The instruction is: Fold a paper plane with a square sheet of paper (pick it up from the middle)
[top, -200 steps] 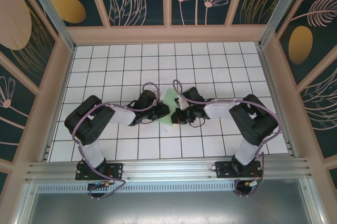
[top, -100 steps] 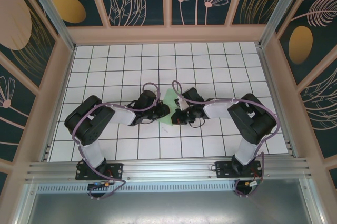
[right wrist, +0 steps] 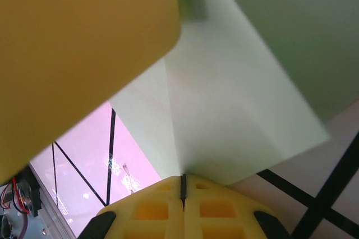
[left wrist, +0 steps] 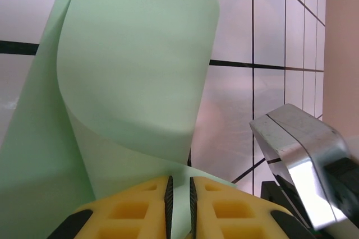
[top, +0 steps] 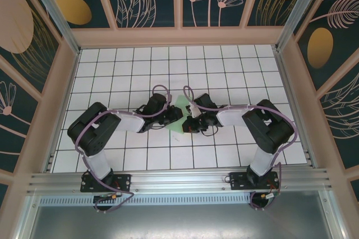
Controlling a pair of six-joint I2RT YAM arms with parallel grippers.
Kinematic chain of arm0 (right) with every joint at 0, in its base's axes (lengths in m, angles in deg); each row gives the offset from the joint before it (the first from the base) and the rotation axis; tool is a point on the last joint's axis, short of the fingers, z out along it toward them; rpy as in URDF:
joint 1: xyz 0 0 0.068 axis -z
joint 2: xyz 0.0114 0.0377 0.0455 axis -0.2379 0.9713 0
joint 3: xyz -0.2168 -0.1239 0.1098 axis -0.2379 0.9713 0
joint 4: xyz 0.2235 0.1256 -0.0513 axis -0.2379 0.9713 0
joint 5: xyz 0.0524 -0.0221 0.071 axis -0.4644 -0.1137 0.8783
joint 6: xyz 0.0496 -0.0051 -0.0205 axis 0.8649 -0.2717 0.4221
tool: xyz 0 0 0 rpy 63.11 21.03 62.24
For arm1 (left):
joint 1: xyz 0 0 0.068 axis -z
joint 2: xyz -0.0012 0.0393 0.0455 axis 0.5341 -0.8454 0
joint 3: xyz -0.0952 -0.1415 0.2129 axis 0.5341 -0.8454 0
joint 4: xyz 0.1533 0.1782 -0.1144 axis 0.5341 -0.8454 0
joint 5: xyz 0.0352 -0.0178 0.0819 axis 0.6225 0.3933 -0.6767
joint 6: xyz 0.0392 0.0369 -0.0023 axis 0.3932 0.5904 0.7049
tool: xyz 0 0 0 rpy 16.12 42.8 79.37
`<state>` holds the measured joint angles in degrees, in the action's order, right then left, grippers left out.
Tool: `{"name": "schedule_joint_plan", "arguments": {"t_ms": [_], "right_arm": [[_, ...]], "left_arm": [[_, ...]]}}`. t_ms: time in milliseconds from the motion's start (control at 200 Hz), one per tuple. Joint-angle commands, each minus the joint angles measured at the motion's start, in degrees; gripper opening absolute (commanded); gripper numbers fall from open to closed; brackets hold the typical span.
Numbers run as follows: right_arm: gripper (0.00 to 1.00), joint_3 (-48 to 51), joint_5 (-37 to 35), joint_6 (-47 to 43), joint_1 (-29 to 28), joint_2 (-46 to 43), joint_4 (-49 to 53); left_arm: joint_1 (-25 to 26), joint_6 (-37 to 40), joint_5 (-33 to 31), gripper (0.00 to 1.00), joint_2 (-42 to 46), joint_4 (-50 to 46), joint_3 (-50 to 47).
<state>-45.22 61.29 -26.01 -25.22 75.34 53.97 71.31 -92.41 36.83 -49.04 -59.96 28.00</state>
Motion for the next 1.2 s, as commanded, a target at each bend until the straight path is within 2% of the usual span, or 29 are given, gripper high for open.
{"name": "schedule_joint_plan", "arguments": {"t_ms": [0,355,716,1006,1196], "right_arm": [[0.0,0.28,-3.08,0.33,0.22,2.41,2.09],[0.0,-0.16,-5.77,-0.13,0.28,3.46,5.99],[0.0,0.11,-5.68,0.13,0.31,4.14,5.76],[0.0,0.35,-5.59,0.46,0.35,4.17,5.51],[0.0,-0.11,-5.42,0.57,0.31,3.93,5.33]], "left_arm": [[0.17,-1.15,0.12,0.19,-3.27,0.37,1.58],[-0.57,6.8,-13.99,0.19,-3.18,-14.81,7.57],[-2.21,9.48,-14.14,0.2,-6.26,-14.37,10.82],[-6.52,11.24,-15.26,0.21,-4.98,-15.52,10.13],[-7.95,12.88,-11.13,0.21,-4.18,-14.84,10.89]]}}
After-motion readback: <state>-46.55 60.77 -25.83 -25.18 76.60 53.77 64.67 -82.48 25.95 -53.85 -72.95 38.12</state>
